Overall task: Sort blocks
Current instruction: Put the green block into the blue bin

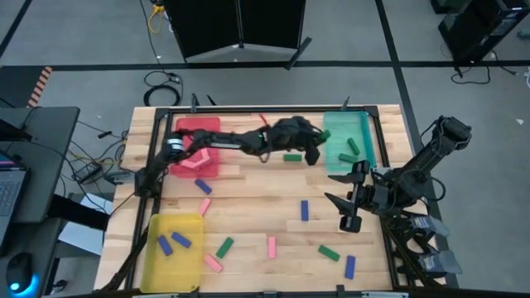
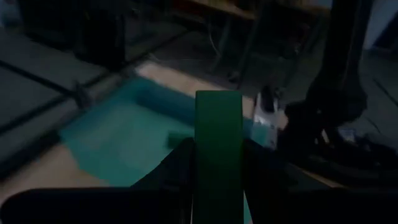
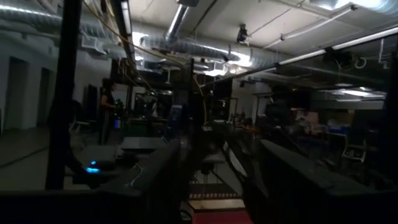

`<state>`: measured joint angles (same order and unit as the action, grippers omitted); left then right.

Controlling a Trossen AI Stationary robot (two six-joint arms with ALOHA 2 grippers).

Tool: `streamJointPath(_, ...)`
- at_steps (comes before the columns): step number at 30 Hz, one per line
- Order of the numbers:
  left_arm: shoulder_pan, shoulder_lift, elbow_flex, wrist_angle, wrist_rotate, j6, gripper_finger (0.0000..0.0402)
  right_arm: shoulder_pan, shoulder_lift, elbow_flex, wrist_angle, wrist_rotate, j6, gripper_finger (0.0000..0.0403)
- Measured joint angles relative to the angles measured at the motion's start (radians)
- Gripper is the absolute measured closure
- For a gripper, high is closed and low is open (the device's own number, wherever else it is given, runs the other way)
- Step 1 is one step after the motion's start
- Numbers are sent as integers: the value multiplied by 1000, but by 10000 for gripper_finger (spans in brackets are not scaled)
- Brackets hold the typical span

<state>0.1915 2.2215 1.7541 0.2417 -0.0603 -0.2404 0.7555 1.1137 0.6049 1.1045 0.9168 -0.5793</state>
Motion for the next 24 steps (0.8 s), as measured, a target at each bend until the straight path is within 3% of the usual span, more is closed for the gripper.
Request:
streamJointPath(4, 12, 137, 194, -25, 67, -33, 295, -5, 0, 0, 7, -9, -1, 178)
streamJointPath(13, 25, 425, 563, -62, 103, -166, 295, -5, 0, 0, 18, -9, -7, 178)
streamJointPath(17, 25, 477, 586, -11, 106, -263, 295, -5, 0, 0, 19, -8, -8, 178)
streamJointPath(19, 25, 478, 567, -22, 106, -281, 276, -5, 0, 0, 17, -7, -8, 178)
streamJointPath(24, 28, 473, 562, -35, 149, -262, 173, -6, 0, 0, 17, -6, -16, 178)
